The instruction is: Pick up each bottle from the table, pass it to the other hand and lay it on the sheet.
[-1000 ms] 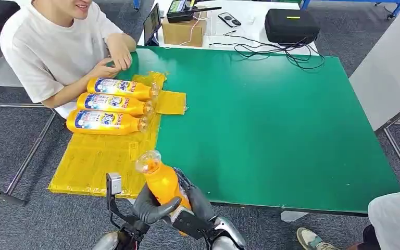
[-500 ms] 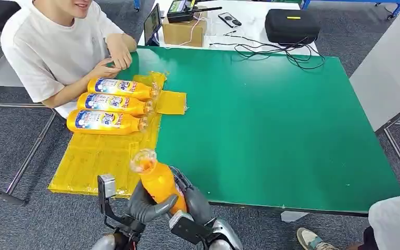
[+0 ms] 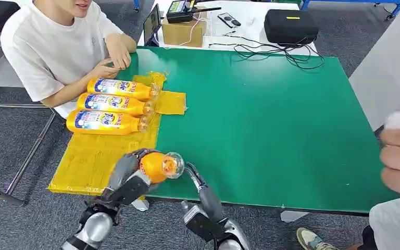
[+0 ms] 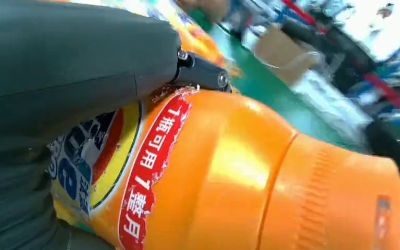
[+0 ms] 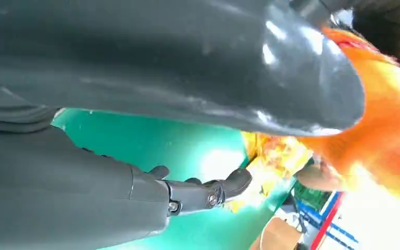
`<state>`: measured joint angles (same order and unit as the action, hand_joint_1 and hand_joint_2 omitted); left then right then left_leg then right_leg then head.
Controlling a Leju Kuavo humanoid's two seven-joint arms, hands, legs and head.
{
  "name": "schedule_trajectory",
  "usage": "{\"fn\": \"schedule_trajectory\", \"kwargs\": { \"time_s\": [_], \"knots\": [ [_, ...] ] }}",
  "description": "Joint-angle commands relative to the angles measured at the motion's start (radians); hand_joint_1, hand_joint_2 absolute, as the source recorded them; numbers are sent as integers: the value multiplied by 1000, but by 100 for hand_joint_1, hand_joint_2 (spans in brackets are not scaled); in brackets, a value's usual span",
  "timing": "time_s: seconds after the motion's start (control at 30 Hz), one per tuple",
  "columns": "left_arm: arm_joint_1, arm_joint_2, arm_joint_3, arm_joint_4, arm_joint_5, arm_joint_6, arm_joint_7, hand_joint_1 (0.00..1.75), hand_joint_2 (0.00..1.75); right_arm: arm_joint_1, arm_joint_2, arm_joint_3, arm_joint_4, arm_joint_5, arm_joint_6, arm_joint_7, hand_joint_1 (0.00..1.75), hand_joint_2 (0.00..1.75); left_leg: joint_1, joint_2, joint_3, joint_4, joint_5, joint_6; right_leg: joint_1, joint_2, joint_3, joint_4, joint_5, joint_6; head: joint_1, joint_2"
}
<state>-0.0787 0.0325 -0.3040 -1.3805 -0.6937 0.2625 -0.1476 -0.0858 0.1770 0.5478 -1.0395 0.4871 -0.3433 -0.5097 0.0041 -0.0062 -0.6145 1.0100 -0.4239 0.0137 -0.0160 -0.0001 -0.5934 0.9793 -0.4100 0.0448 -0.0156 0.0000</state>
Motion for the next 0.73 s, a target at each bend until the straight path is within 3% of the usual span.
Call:
{"fn": "schedule_trajectory", "kwargs": {
  "time_s": [0.03, 0.4, 0.63, 0.73],
  "knots": [
    [-246, 101, 44, 354, -258, 5, 109, 175, 175, -24, 3, -75, 3, -13, 29, -23, 0, 0, 1, -1, 3, -1, 0, -1, 1, -1, 3, 0, -1, -2, 0, 0],
    [-492, 103, 26, 785, -416, -18, 203, 175, 175, -50, 17, -81, 62, -64, 34, -49, 0, 0, 2, -3, 4, -1, 0, -1, 2, -3, 5, 0, -2, -2, 0, 0],
    [-506, 91, 25, 828, -418, -17, 203, 175, 175, -53, 18, -83, 68, -68, 36, -52, 0, 0, 1, -1, 3, -1, -1, -1, 2, 0, 4, 0, -1, -2, 0, 0],
    [-521, 68, 39, 900, -397, -97, 195, 175, 175, -58, 21, -83, 79, -78, 46, -57, 0, 0, 1, -1, 4, -1, -1, -1, 2, 0, 5, 0, -2, -2, 0, 0]
  ]
}}
